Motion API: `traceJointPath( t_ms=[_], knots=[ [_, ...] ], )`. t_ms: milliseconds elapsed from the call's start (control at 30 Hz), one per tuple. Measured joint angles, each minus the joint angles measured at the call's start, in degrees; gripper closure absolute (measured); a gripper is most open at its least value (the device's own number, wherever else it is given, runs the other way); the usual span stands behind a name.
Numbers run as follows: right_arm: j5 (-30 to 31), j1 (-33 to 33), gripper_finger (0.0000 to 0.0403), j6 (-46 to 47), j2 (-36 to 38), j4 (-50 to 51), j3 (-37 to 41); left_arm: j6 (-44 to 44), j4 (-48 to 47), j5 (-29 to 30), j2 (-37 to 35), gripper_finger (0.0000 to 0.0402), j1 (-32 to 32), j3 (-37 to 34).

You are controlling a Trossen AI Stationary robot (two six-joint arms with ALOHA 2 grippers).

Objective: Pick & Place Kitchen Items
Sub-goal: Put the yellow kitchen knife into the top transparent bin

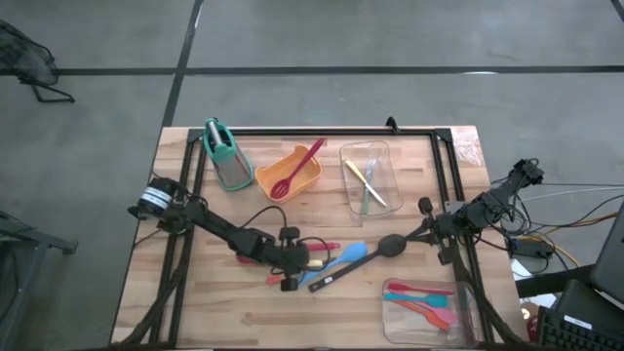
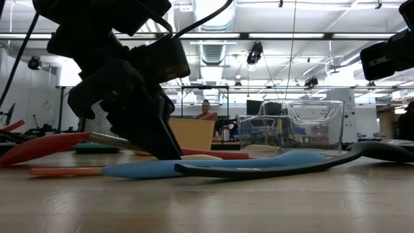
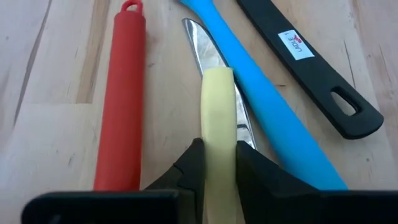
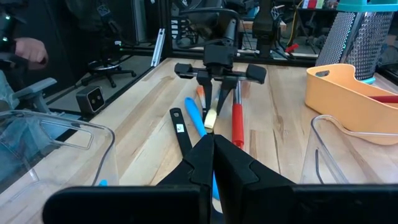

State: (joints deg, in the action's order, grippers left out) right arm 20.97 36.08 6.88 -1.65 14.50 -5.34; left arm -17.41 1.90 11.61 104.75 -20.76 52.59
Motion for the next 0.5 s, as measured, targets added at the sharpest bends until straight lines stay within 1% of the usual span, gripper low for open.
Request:
traceJointPath(
  t_ms=[100, 233, 500],
  knots=[
    [0.0, 0.0, 0.0394, 0.0, 0.0, 0.0, 0.0, 2.2, -0.9, -0.3, -0.1, 0.0338, -0.3, 1.4],
    [0.0, 0.0, 0.0394, 0.0, 0.0, 0.0, 0.0, 4.9, -4.1, -2.1, -0.9, 0.0338, -0.6, 4.6],
    [0.0, 0.0, 0.0394, 0.0, 0.0, 0.0, 0.0, 8.9, -6.4, -0.9, -4.3, 0.0335, -0.6, 9.4]
  ],
)
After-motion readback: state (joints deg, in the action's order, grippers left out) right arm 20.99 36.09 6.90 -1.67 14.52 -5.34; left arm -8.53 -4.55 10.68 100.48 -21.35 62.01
